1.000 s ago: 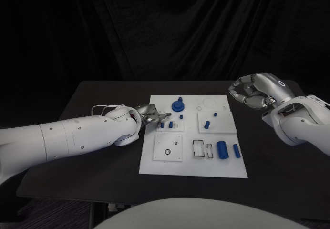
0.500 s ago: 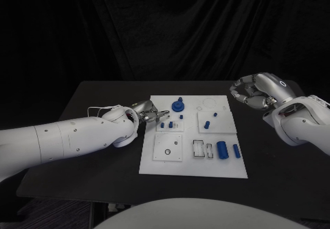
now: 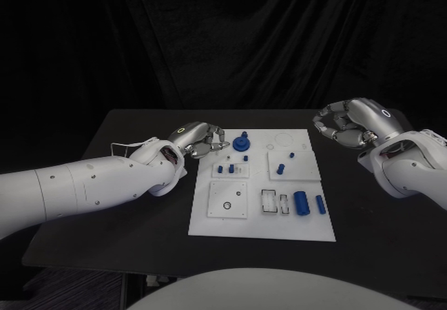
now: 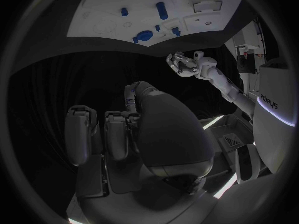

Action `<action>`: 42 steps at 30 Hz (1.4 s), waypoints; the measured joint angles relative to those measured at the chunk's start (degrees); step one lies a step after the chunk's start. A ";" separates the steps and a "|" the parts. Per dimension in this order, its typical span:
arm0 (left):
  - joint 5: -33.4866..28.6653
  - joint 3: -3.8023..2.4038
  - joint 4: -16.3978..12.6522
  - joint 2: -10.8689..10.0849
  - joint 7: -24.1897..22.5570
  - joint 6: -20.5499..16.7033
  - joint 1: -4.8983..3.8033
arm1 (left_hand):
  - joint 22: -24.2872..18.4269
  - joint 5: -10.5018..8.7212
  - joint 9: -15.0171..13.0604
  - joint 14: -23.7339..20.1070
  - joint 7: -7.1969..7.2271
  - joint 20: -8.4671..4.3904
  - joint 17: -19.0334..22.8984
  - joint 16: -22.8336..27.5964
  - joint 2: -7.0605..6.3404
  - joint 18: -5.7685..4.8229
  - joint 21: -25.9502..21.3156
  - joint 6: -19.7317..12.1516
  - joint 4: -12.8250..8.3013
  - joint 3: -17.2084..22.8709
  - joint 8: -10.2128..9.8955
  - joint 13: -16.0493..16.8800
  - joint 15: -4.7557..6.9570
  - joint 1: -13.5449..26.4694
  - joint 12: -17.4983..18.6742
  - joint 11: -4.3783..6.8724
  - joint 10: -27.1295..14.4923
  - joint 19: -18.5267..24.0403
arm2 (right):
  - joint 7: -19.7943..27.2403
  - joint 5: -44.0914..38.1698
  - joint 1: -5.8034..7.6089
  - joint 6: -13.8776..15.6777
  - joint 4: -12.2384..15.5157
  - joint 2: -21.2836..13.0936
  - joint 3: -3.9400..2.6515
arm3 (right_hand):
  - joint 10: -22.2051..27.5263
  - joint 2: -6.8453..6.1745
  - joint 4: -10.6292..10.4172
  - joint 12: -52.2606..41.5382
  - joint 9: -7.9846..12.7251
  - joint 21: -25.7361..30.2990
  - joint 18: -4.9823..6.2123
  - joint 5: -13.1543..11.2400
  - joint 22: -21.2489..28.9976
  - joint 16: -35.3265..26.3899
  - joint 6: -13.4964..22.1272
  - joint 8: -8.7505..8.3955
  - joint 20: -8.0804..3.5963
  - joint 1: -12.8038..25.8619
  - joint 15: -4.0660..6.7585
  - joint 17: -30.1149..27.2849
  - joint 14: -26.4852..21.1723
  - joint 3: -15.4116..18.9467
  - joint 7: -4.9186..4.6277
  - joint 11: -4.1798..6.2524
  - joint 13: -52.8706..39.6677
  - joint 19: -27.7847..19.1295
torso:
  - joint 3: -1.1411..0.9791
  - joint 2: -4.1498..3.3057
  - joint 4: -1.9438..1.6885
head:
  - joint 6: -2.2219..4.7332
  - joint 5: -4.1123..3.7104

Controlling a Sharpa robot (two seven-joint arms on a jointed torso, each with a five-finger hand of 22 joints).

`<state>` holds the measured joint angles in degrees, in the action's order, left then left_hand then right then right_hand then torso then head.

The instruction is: Assemble the parts on the task board

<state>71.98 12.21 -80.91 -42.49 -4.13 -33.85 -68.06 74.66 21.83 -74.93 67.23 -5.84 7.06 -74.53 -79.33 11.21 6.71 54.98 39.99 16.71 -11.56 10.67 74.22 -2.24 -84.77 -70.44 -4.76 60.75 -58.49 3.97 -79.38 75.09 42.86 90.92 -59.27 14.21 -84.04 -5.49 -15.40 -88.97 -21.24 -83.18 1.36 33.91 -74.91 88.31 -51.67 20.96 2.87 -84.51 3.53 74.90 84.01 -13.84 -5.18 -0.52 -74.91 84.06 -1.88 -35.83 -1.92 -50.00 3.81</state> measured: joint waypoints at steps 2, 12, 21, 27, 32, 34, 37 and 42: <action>-0.57 -0.01 0.85 0.32 -3.96 0.85 -1.10 | 0.25 0.00 0.16 -11.66 -0.22 0.99 5.61 5.74 -0.83 -0.05 -5.06 -0.61 -0.09 2.07 -1.84 -0.49 -1.65 -3.11 11.39 -1.64 -13.14 4.72 | 0.01 0.00 0.00 0.10 0.00 0.02 0.00 | 0.00 0.00 -0.16 0.00 0.00 0.00 0.00 0.00 0.00 0.00 0.00 0.00 0.00 0.00 0.00 0.00 0.00 -0.16 0.00 0.00 0.00 0.00 | -0.01 0.00 0.00 | 0.00 -0.05; 0.32 -0.08 7.24 4.43 -14.11 9.08 -3.30 | 0.28 -3.57 25.83 0.07 -0.07 0.15 10.92 6.75 -8.43 -0.17 7.28 -0.59 -0.09 22.09 -6.92 -28.42 1.55 -7.52 42.22 0.14 -26.97 -11.20 | 0.04 0.00 0.00 0.28 -0.23 0.47 0.00 | 0.00 0.00 -0.16 0.00 0.00 0.00 0.00 0.00 0.00 0.01 0.00 0.00 0.00 0.00 0.00 0.00 0.00 -0.16 0.00 0.00 0.00 0.00 | -0.07 -0.15 0.06 | 0.00 0.04; 9.14 -0.09 11.31 8.21 -15.82 12.64 -3.46 | 0.28 -16.39 40.87 14.03 4.84 -2.69 1.91 -0.76 -14.11 -2.84 20.16 -1.25 -1.35 22.12 -6.91 -42.05 4.16 -2.46 50.14 2.26 -21.60 -23.40 | 0.07 0.00 0.00 0.28 -0.21 0.48 0.00 | 0.00 0.00 -0.16 0.00 -0.01 0.00 0.00 0.00 0.01 0.01 0.00 0.00 0.00 0.00 0.00 0.00 0.00 -0.16 0.00 0.00 0.00 0.00 | -0.08 -0.43 0.23 | 0.00 -0.32; 12.96 -0.09 12.34 9.59 -15.65 13.46 -3.46 | 0.27 -14.83 45.11 14.81 5.96 -3.15 0.96 -1.39 -14.80 -2.80 20.71 1.10 -3.52 21.04 -6.91 -45.07 4.81 -2.81 51.16 2.77 -21.09 -23.85 | 0.08 0.00 0.00 0.26 -0.19 0.47 0.00 | 0.00 0.00 -0.16 0.00 -0.01 0.00 0.00 0.00 -0.04 0.01 0.00 0.00 0.00 0.00 0.00 0.00 0.00 -0.16 0.00 0.00 0.00 0.00 | 0.04 -0.64 0.28 | 0.00 -0.34; 14.53 -0.09 13.01 10.81 -15.39 14.03 -3.46 | 0.27 -13.87 46.64 14.80 6.57 -3.15 1.08 -1.39 -14.80 -2.80 20.71 2.12 -3.93 20.99 -6.91 -46.22 4.81 -2.81 51.42 2.61 -20.91 -23.85 | 0.09 0.01 0.00 0.25 -0.19 0.50 0.00 | 0.00 0.00 -0.16 0.00 -0.01 0.00 0.00 0.00 -0.04 0.01 0.00 0.00 0.00 0.00 0.00 0.00 0.00 -0.16 0.00 0.00 0.00 0.00 | 0.14 -0.85 0.33 | 0.00 -0.37; 15.21 -0.09 13.27 11.23 -15.13 14.30 -3.46 | 0.27 -13.31 47.10 14.82 7.08 -3.15 1.08 -1.39 -14.80 -2.80 20.71 2.62 -4.33 20.92 -6.91 -46.58 4.79 -2.81 51.55 2.35 -20.65 -23.85 | 0.10 0.01 0.00 0.25 -0.19 0.50 0.00 | 0.00 0.00 -0.16 0.00 -0.01 0.00 0.00 0.00 -0.03 0.01 0.00 0.00 0.00 0.00 0.00 0.00 0.00 -0.16 0.00 0.00 0.00 0.00 | 0.18 -0.94 0.36 | 0.00 -0.43; 16.03 -0.09 13.77 11.75 -14.74 14.65 -3.45 | 0.27 -12.81 47.90 15.00 7.52 -3.12 1.04 -1.60 -14.80 -2.79 20.70 3.07 -4.56 20.99 -6.91 -47.06 4.61 -2.81 51.67 2.42 -19.85 -23.88 | 0.11 0.01 -0.01 0.25 -0.17 0.46 0.00 | 0.00 0.00 -0.16 0.00 -0.01 0.00 0.00 0.00 -0.03 0.01 0.00 0.00 0.00 0.00 0.00 0.00 0.00 -0.16 0.00 0.00 0.00 0.00 | 0.24 -1.13 0.40 | 0.00 -0.67; 17.34 -0.09 14.50 12.61 -13.96 15.40 -3.42 | 0.27 -12.81 48.75 15.00 7.64 -2.95 0.89 -1.65 -15.10 -2.79 20.70 4.08 -4.56 20.99 -6.91 -47.33 4.61 -2.51 51.58 2.41 -18.84 -24.06 | 0.12 0.01 -0.01 0.25 -0.11 0.39 0.00 | 0.00 0.00 -0.16 0.00 -0.01 0.00 0.00 0.00 -0.03 0.01 0.00 0.00 0.00 0.00 0.00 0.01 0.00 -0.16 0.00 0.00 0.00 0.00 | 0.27 -1.41 0.48 | 0.00 -1.08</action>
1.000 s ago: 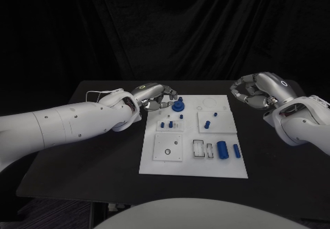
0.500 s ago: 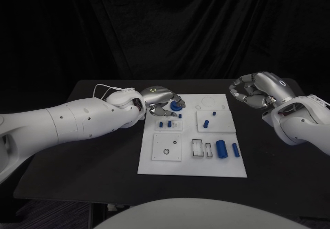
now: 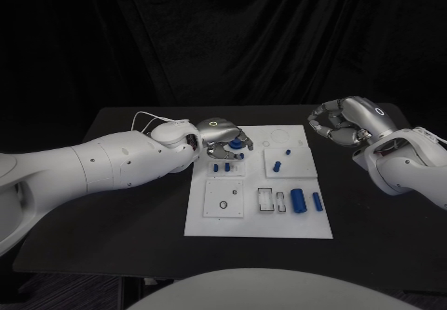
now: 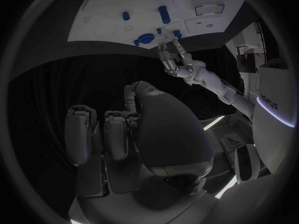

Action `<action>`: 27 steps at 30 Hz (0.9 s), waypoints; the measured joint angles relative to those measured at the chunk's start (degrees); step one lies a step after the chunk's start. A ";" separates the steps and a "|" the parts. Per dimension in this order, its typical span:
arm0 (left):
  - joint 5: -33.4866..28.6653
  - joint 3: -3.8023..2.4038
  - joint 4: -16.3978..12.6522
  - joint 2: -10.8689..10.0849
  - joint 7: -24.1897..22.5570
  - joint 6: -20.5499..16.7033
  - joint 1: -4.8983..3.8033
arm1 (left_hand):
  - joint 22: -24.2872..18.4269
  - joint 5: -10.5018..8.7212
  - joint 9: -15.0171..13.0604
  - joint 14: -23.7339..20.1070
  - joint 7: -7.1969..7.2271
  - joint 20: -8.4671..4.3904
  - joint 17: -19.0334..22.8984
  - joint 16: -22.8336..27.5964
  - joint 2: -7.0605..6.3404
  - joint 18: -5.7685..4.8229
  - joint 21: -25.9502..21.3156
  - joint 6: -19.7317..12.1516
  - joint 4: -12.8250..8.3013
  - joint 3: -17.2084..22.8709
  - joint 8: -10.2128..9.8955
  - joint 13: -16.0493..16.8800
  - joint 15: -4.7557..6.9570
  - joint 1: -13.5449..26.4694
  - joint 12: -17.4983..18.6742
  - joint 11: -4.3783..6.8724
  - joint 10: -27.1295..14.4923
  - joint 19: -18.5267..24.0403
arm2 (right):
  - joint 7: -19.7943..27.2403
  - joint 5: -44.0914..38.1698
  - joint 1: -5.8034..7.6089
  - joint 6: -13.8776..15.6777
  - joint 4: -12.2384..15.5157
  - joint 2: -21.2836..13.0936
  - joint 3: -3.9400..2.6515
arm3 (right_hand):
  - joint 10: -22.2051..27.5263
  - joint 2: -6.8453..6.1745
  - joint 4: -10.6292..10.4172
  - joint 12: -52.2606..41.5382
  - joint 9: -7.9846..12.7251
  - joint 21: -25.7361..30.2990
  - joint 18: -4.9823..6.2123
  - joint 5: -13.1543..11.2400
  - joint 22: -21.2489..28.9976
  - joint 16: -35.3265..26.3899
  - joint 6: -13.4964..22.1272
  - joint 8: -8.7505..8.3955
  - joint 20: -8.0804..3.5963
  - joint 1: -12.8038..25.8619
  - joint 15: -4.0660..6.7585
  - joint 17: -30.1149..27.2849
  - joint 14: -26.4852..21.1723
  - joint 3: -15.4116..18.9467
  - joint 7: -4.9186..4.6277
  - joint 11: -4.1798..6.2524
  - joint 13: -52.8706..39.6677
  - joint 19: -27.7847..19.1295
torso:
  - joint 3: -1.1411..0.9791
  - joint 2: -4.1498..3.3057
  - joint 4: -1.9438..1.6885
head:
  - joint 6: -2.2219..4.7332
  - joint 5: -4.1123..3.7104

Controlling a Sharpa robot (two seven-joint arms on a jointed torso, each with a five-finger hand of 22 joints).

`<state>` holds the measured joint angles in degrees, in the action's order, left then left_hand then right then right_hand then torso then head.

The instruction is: Assemble the parts on the task board

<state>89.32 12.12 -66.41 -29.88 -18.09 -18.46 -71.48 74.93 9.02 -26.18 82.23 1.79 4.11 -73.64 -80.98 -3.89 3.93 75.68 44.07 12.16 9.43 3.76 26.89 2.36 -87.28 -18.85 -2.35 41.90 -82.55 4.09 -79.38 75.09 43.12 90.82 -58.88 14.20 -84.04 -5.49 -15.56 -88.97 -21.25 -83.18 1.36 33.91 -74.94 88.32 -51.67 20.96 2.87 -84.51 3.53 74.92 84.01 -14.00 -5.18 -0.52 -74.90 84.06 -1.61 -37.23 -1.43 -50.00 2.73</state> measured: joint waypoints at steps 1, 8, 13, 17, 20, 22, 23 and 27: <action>0.18 0.00 0.12 0.12 0.17 0.12 0.00 | 0.00 0.00 0.08 0.00 0.08 0.00 0.00 0.00 0.00 0.00 0.00 0.21 0.00 0.00 0.00 0.00 0.00 0.00 -0.18 -0.09 0.25 0.00 | 0.00 0.00 0.00 0.00 0.00 0.00 0.00 | 0.00 0.00 0.00 0.00 0.00 0.00 0.01 0.00 0.00 0.00 0.00 0.00 0.00 0.00 0.00 0.01 0.00 0.00 0.00 0.00 0.00 0.00 | 0.00 -0.05 0.02 | 0.00 -0.03; 1.11 -0.01 0.83 0.89 1.93 1.03 0.04 | 0.00 0.23 0.62 0.20 -0.34 0.00 -0.08 -0.22 0.01 0.00 -0.01 1.21 -0.16 -0.16 0.24 -0.07 -0.21 1.07 -0.41 -0.53 0.69 0.00 | 0.02 0.00 0.00 0.01 -0.03 0.08 0.00 | 0.00 0.00 0.00 0.00 0.00 0.00 0.00 0.00 0.00 0.00 0.00 0.00 0.00 0.00 0.00 0.03 0.00 0.00 0.00 0.00 0.00 0.00 | -0.07 -0.53 0.29 | 0.00 0.05; 1.46 -0.01 1.45 1.57 3.47 1.97 0.12 | -0.01 0.44 0.99 0.19 -1.09 0.00 0.21 -0.22 0.01 0.01 -0.02 2.34 -0.16 -0.16 0.23 -0.24 -0.21 1.52 -0.40 -0.72 0.88 0.00 | 0.03 0.00 -0.02 0.01 -0.05 0.18 0.00 | 0.00 0.00 0.00 0.00 0.01 0.00 0.00 0.09 0.01 0.00 -0.23 0.00 0.00 0.00 0.00 0.03 0.00 0.00 0.00 0.00 0.00 0.00 | -0.16 -0.68 0.37 | 0.00 -0.05; 1.58 -0.01 1.98 2.04 4.30 2.68 0.24 | -0.01 0.44 1.21 0.19 -1.39 0.21 0.36 -0.22 0.24 0.01 -0.02 3.03 -0.16 -0.16 0.46 -0.31 -0.21 1.75 -0.40 -0.91 1.07 -0.20 | 0.04 0.00 -0.02 0.01 -0.05 0.25 0.00 | 0.00 0.00 0.00 0.00 0.05 0.00 0.00 0.24 0.01 0.00 -0.42 0.00 0.00 0.00 0.00 0.02 0.00 0.00 0.00 0.00 0.00 0.00 | -0.18 -0.72 0.49 | 0.00 0.01; 1.67 -0.01 2.58 2.56 4.84 3.26 0.34 | -0.01 0.44 1.29 0.19 -1.31 0.21 0.29 -0.22 0.24 0.01 -0.02 3.36 -0.17 -0.15 0.46 -0.31 -0.21 1.75 -0.63 -0.78 1.35 -0.20 | 0.05 0.00 -0.02 0.01 -0.11 0.29 0.00 | 0.00 0.00 0.00 0.00 0.05 0.00 0.01 0.24 0.01 0.00 -0.42 0.00 0.00 0.00 0.00 0.02 0.00 0.00 0.00 0.00 0.00 0.00 | -0.20 -0.71 0.53 | 0.00 0.02; 1.70 -0.01 3.00 2.83 5.10 3.57 0.43 | -0.01 0.44 1.35 0.19 -1.39 0.21 0.34 -0.22 0.24 0.01 -0.02 3.44 -0.32 0.01 0.46 -0.31 -0.21 1.75 -0.63 -0.80 1.37 -0.20 | 0.05 0.00 -0.02 0.01 -0.12 0.36 0.00 | 0.00 0.00 0.00 0.00 0.05 0.00 0.01 0.24 0.01 0.00 -0.42 0.00 0.00 0.00 0.00 0.02 0.00 0.00 0.00 0.00 0.00 0.00 | -0.21 -0.70 0.54 | 0.00 -0.07; 1.72 -0.01 3.29 2.99 5.25 3.78 0.48 | -0.01 0.44 1.38 0.19 -1.39 0.21 0.41 -0.22 0.24 0.01 -0.03 3.44 -0.32 0.00 0.46 -0.31 -0.21 1.74 -0.63 -0.80 1.37 -0.20 | 0.06 0.00 -0.02 0.01 -0.12 0.41 0.00 | 0.00 0.00 0.00 0.00 0.05 0.00 0.01 0.24 0.01 0.00 -0.41 0.00 0.00 0.00 0.00 0.02 0.00 0.00 0.00 0.00 0.00 0.00 | -0.22 -0.70 0.57 | 0.00 -0.08; 1.76 -0.02 4.10 3.48 5.68 4.31 0.65 | -0.02 0.80 1.53 0.19 -1.59 0.21 0.59 -0.22 0.24 0.01 -0.03 3.64 -0.48 0.16 0.46 -0.45 -0.21 1.74 -0.63 -0.80 1.38 -0.20 | 0.07 0.00 -0.02 0.01 -0.14 0.42 0.00 | 0.00 0.00 0.00 0.00 0.05 0.00 0.00 0.24 0.01 0.00 -0.41 0.00 0.00 0.00 0.00 0.02 0.00 0.00 0.00 0.00 0.00 0.00 | -0.23 -0.69 0.57 | 0.00 -0.29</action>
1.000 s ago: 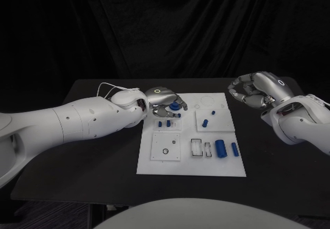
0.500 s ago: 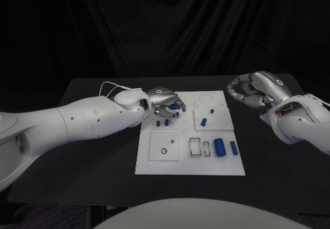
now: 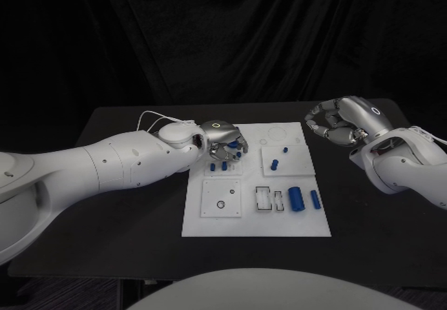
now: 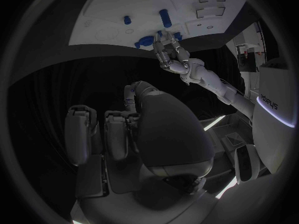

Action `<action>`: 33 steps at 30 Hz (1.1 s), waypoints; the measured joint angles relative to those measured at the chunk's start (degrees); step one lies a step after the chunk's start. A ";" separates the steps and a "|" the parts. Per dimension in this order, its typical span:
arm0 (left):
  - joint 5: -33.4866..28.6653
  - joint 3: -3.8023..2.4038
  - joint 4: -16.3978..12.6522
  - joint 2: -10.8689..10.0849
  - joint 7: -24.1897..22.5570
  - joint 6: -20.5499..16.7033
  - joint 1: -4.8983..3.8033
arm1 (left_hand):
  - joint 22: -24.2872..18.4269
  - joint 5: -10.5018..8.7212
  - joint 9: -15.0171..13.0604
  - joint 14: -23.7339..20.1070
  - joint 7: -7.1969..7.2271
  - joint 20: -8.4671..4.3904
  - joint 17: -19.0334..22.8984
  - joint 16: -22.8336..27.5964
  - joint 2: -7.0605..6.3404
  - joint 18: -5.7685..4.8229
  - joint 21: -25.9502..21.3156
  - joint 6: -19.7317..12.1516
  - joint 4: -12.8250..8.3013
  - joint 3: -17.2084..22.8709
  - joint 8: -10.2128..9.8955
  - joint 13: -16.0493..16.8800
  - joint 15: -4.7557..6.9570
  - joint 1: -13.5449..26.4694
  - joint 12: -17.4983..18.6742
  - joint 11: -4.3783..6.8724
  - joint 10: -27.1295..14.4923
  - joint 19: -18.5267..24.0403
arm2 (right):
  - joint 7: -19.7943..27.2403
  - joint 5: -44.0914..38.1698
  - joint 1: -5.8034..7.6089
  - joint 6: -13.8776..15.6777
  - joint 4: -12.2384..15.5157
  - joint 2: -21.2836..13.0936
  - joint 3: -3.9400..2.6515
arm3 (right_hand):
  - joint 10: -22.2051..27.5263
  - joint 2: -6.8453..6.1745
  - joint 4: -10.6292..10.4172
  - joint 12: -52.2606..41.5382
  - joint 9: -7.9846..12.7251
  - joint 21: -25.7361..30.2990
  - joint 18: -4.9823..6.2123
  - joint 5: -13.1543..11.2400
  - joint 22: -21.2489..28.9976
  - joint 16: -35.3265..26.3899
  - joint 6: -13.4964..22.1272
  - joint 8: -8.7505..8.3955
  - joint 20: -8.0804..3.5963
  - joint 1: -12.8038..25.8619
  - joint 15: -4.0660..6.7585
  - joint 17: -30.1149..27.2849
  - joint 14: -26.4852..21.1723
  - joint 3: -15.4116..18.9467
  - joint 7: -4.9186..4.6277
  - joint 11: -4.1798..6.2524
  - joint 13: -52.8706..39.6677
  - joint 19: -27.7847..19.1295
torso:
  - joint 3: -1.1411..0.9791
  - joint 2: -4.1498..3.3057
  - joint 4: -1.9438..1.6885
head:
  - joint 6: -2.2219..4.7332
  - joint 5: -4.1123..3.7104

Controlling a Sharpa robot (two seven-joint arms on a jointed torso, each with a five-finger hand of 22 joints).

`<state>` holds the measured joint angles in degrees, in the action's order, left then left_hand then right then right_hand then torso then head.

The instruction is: Assemble the parts on the task board

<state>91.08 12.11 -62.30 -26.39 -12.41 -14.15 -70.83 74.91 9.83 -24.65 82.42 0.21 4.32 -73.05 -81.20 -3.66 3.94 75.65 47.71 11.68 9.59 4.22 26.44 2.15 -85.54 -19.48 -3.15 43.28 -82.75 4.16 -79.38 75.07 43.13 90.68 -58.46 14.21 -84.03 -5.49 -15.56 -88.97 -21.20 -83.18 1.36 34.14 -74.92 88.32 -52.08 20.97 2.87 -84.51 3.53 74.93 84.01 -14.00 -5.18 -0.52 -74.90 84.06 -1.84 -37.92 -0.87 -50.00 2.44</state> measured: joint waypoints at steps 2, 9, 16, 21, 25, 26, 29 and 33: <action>0.02 0.00 0.29 0.18 0.14 0.19 0.10 | 0.00 0.01 0.11 0.00 0.08 0.00 0.00 0.00 0.00 0.00 0.00 0.37 -0.15 0.16 0.00 -0.06 0.00 0.00 0.00 -0.11 0.19 0.00 | 0.00 0.00 0.00 0.00 0.00 0.00 0.00 | 0.00 0.00 0.00 0.00 0.00 0.00 0.00 0.00 0.00 0.00 0.00 0.00 0.00 0.00 0.00 0.00 0.00 0.00 0.00 0.00 0.00 0.00 | 0.01 0.01 -0.03 | 0.00 -0.14; 0.06 -0.01 1.13 0.68 0.48 0.58 0.27 | 0.00 1.02 0.49 0.00 -0.34 0.21 -0.05 0.00 0.00 0.00 0.00 1.56 -0.72 0.73 0.00 -0.28 0.00 0.00 0.00 0.01 1.27 -0.21 | 0.01 0.00 0.00 0.00 0.00 -0.05 0.00 | 0.00 0.00 0.00 0.00 0.00 0.00 0.00 0.00 0.01 0.00 0.00 0.08 0.00 0.00 0.00 0.00 0.00 0.00 0.00 0.00 0.00 0.00 | 0.01 0.03 -0.10 | 0.00 -0.43; 0.09 -0.01 1.81 0.89 0.83 0.78 0.51 | -0.01 1.80 0.81 0.00 -0.68 0.21 -0.07 0.00 0.19 0.00 0.00 2.63 -1.02 1.03 0.00 -0.58 0.00 0.18 0.00 0.18 2.27 -0.21 | 0.01 0.00 0.00 -0.01 -0.09 0.16 0.00 | 0.00 0.00 0.00 0.00 0.00 0.00 0.00 0.00 0.01 0.00 0.00 0.22 0.00 0.00 0.00 0.00 0.00 0.00 0.00 0.00 0.00 0.00 | 0.02 0.03 -0.13 | -0.01 -0.54; 0.09 -0.06 2.15 1.23 1.02 0.77 0.55 | -0.01 2.32 0.98 0.00 -0.75 0.01 -0.16 0.00 0.61 0.00 -0.01 3.65 -1.09 1.93 0.12 -0.82 0.00 -0.16 -0.01 0.49 3.01 -0.40 | 0.01 0.00 0.00 -0.02 -0.14 0.18 0.00 | 0.00 0.00 0.00 0.00 0.00 0.00 -0.01 0.00 0.01 0.00 0.00 0.22 0.00 0.00 0.00 -0.01 0.00 0.00 0.00 0.00 0.00 0.00 | 0.01 0.03 -0.13 | -0.01 -0.50; 0.09 -0.10 2.34 1.45 1.18 0.71 0.57 | -0.01 3.25 1.06 0.26 -1.06 0.01 -0.36 -0.07 0.61 0.00 -0.01 4.75 -1.58 2.56 0.22 -1.21 0.26 -0.16 -0.01 0.87 4.06 -0.41 | 0.01 0.00 0.00 -0.03 -0.14 0.21 0.00 | 0.00 0.00 0.16 0.00 -0.01 0.00 0.00 -0.01 0.01 0.00 0.00 0.22 0.00 0.00 0.00 -0.01 0.00 -0.16 0.00 0.00 0.00 0.00 | 0.01 0.01 -0.12 | -0.01 -0.46; 0.09 -0.13 2.40 1.51 1.22 0.67 0.59 | -0.01 3.49 1.07 0.42 -1.14 0.01 -0.56 -0.27 0.61 0.00 -0.01 5.26 -1.65 2.80 0.47 -1.39 0.42 -0.16 0.09 0.96 4.60 -0.40 | 0.01 0.00 0.00 -0.04 -0.14 0.21 0.00 | 0.00 0.00 0.16 0.00 -0.01 0.00 0.00 -0.01 0.01 0.00 0.00 0.22 0.00 0.00 0.00 -0.01 0.00 -0.16 0.00 0.00 0.00 0.00 | 0.01 0.01 -0.12 | -0.01 -0.46; 0.09 -0.18 2.56 1.68 1.27 0.51 0.66 | -0.01 3.58 1.12 0.52 -1.46 -0.31 -0.82 -0.41 0.61 0.01 -0.01 5.77 -2.02 3.32 0.52 -1.65 0.51 -0.16 0.27 1.26 5.73 -0.72 | 0.01 0.00 0.00 -0.04 -0.11 0.21 0.00 | 0.00 0.00 0.16 0.00 -0.01 0.00 0.00 -0.01 0.01 0.00 0.00 0.22 0.00 0.00 0.00 -0.01 0.00 -0.16 0.00 0.00 0.00 0.00 | 0.00 0.01 -0.13 | -0.01 -0.53; 0.07 -0.24 2.78 1.89 1.30 -0.05 0.84 | -0.01 3.79 1.12 1.03 -2.04 -0.64 -0.99 -0.42 0.88 0.01 0.22 6.96 -2.59 3.89 0.55 -1.90 1.02 -0.43 0.27 2.09 7.63 -0.79 | 0.00 0.00 -0.01 -0.04 -0.04 0.13 0.00 | 0.00 0.00 0.16 0.00 -0.01 0.00 -0.01 -0.01 0.01 0.00 0.00 0.22 0.00 0.00 0.00 -0.01 0.00 -0.16 0.00 0.00 0.00 0.00 | -0.02 -0.02 -0.18 | -0.01 -0.70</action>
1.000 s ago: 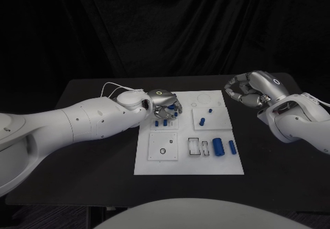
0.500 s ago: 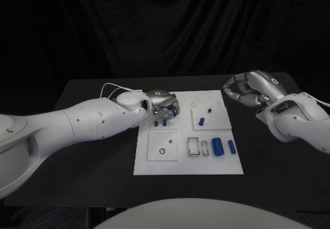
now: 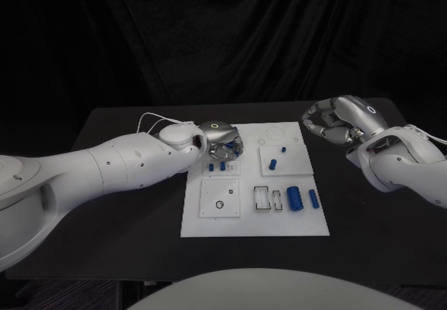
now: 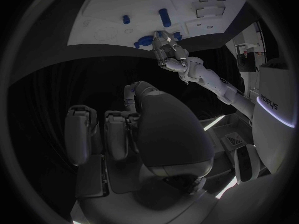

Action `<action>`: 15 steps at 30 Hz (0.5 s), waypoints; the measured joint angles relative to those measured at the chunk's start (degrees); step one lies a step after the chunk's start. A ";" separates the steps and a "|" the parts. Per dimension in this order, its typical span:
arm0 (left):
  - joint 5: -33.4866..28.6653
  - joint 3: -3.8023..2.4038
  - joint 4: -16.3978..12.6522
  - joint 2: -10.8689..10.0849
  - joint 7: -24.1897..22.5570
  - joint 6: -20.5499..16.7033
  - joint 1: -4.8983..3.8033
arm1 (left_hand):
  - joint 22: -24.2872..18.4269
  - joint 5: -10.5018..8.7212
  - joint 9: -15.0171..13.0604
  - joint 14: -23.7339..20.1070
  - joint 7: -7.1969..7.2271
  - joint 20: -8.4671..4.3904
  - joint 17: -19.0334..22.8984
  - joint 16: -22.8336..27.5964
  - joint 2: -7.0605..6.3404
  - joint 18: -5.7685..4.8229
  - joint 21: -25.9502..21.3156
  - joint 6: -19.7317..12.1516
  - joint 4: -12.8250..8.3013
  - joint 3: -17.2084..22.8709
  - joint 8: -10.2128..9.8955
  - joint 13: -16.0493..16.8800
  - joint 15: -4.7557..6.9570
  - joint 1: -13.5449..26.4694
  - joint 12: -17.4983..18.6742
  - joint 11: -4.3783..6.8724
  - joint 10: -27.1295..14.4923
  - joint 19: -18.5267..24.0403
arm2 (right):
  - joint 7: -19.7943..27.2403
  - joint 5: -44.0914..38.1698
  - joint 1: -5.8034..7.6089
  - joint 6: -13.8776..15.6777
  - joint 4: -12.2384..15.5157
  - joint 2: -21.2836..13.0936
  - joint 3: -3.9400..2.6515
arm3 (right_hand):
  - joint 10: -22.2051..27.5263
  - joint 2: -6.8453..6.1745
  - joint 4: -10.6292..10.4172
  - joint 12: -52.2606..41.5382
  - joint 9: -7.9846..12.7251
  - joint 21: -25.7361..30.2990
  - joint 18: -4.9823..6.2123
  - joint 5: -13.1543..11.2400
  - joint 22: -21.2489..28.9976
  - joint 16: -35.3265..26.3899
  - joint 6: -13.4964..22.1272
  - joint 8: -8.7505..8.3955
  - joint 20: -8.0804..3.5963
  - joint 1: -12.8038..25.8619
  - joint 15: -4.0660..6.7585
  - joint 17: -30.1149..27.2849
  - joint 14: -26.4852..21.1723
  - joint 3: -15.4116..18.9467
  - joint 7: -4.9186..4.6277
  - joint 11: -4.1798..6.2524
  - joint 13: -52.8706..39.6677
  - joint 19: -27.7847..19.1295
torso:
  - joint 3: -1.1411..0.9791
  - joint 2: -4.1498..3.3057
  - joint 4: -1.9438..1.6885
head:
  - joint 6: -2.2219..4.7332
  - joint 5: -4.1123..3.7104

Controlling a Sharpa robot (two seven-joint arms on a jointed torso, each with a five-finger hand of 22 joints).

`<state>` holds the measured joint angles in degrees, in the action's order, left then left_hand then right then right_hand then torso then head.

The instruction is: Assemble the parts on the task board

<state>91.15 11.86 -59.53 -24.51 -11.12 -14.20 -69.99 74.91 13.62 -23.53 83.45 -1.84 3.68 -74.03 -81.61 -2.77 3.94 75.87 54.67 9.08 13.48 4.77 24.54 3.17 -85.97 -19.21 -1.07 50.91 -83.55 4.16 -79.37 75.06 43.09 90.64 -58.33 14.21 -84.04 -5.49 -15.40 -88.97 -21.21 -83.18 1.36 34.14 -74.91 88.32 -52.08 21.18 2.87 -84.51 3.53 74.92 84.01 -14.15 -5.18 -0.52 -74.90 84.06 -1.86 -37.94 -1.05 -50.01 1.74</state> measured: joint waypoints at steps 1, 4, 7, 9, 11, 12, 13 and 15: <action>0.00 -0.01 0.04 0.03 0.00 -0.19 0.06 | 0.00 0.00 0.00 0.00 -0.24 -0.24 -0.11 -0.21 0.03 0.00 0.00 0.23 -0.18 0.18 0.22 -0.10 0.00 -0.03 0.00 0.23 0.57 -0.05 | 0.00 0.00 0.00 0.00 0.02 -0.02 0.00 | 0.00 0.00 0.00 0.00 0.00 0.00 0.00 0.00 0.00 0.00 0.00 0.00 0.00 0.00 0.00 0.00 0.00 0.00 0.00 0.00 0.00 0.00 | 0.00 -0.01 -0.01 | 0.00 -0.01; -0.01 -0.02 0.13 0.03 -0.05 -1.08 0.26 | 0.00 0.49 -0.02 0.41 -0.71 -0.51 -0.42 -0.31 0.29 0.00 0.28 1.11 -0.80 0.79 0.33 -0.26 0.41 -0.29 -0.03 0.79 2.24 -0.31 | 0.00 0.00 0.00 0.00 0.06 -0.06 0.00 | 0.00 0.00 0.00 0.00 0.00 0.00 0.01 0.00 0.00 0.00 0.00 0.00 0.00 0.00 0.00 0.00 0.00 0.00 0.00 0.00 0.00 0.00 | 0.00 -0.03 -0.04 | 0.00 -0.04; -0.01 0.05 0.03 -0.16 -0.23 -2.09 0.43 | -0.01 0.73 -0.11 0.62 -0.90 -1.03 -0.59 -0.48 0.28 0.01 0.58 1.59 -1.35 1.35 0.33 -0.39 0.62 -0.28 -0.33 0.95 4.26 -0.42 | 0.00 0.00 0.00 0.00 0.08 -0.10 0.00 | 0.00 0.00 0.00 0.00 0.00 0.00 0.01 0.00 0.00 0.00 0.00 0.00 0.00 0.00 0.00 0.00 0.00 0.00 0.00 0.00 0.00 0.00 | -0.01 -0.04 0.00 | 0.00 0.02; 0.00 0.14 -0.34 -0.60 -0.43 -2.96 0.59 | 0.00 0.81 -0.15 0.60 -0.96 -1.03 -0.59 -0.47 0.28 0.01 0.72 2.02 -1.60 1.59 0.33 -0.40 0.63 -0.28 -0.49 1.12 5.09 -0.42 | 0.00 0.00 -0.01 0.00 0.08 -0.16 0.00 | 0.00 0.00 0.00 0.00 0.00 0.00 0.00 0.00 0.00 0.00 0.00 0.00 0.00 0.00 0.00 0.00 0.00 0.00 0.00 0.00 0.00 0.00 | -0.02 -0.04 0.02 | 0.00 0.08; 0.03 0.23 -1.10 -1.34 -0.67 -3.96 0.74 | 0.02 1.17 -0.15 0.40 -1.09 -1.03 -0.59 -0.47 0.28 0.00 0.88 2.54 -1.83 1.82 0.33 -0.48 0.83 -0.29 -0.49 1.26 5.62 -0.42 | 0.00 0.00 -0.01 0.00 0.09 -0.18 0.01 | 0.00 0.00 0.00 0.00 0.00 0.00 0.01 0.00 0.00 0.00 0.00 0.00 0.00 0.00 0.00 0.00 0.00 0.00 0.00 0.00 0.00 0.00 | -0.02 -0.04 0.03 | 0.00 0.10; 0.04 0.24 -1.58 -1.75 -0.79 -4.47 0.77 | 0.04 1.21 -0.16 0.40 -1.12 -1.03 -0.64 -0.47 0.28 0.00 0.88 2.57 -1.90 1.89 0.33 -0.48 0.83 -0.29 -0.48 1.15 5.93 -0.42 | 0.00 0.00 -0.01 0.00 0.10 -0.20 0.01 | 0.00 0.00 0.00 0.00 0.02 0.19 0.00 0.19 0.00 -0.18 0.00 0.00 0.00 0.00 0.00 0.00 0.00 0.00 0.00 0.00 0.00 0.00 | -0.02 -0.04 0.02 | 0.00 0.10; 0.05 0.24 -2.12 -2.19 -0.92 -5.00 0.78 | 0.04 1.32 -0.19 0.40 -1.12 -1.03 -0.66 -0.47 0.28 0.00 0.88 2.57 -1.98 1.97 0.34 -0.50 0.83 -0.29 -0.48 1.16 6.12 -0.42 | 0.00 0.00 -0.01 0.00 0.11 -0.23 0.01 | 0.00 0.00 0.00 0.00 0.06 0.21 0.00 0.25 0.00 -0.22 0.00 0.00 0.00 0.00 0.00 0.00 0.00 0.00 0.00 0.00 0.00 0.00 | -0.02 -0.04 0.03 | 0.00 0.10; 0.06 0.15 -3.68 -3.34 -1.24 -6.40 0.77 | 0.04 1.38 -0.23 0.40 -1.18 -1.18 -0.66 -0.47 0.04 0.00 0.88 3.08 -2.32 1.97 0.58 -0.79 0.83 -0.53 -0.44 1.13 6.63 -0.57 | 0.00 0.00 -0.01 0.00 0.13 -0.33 0.01 | 0.00 0.00 0.00 0.00 0.06 0.21 0.01 0.25 0.00 -0.22 0.00 0.00 0.00 0.00 0.00 0.00 0.00 0.00 0.00 0.00 0.00 0.00 | -0.01 -0.04 0.03 | 0.00 0.14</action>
<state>91.21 12.01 -63.21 -27.84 -12.35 -20.59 -69.22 74.95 15.00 -23.77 83.84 -3.02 2.50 -74.69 -82.09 -2.74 3.95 76.75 57.75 6.76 15.45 5.34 23.76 4.00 -86.49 -19.65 0.07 57.54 -84.12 4.16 -79.37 75.05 43.09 90.77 -58.67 14.22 -84.04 -5.49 -15.40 -88.97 -21.15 -82.97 1.36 34.39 -74.90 88.10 -52.08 21.18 2.87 -84.51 3.53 74.92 84.01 -14.15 -5.18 -0.52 -74.90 84.05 -1.86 -37.98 -1.02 -50.01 1.88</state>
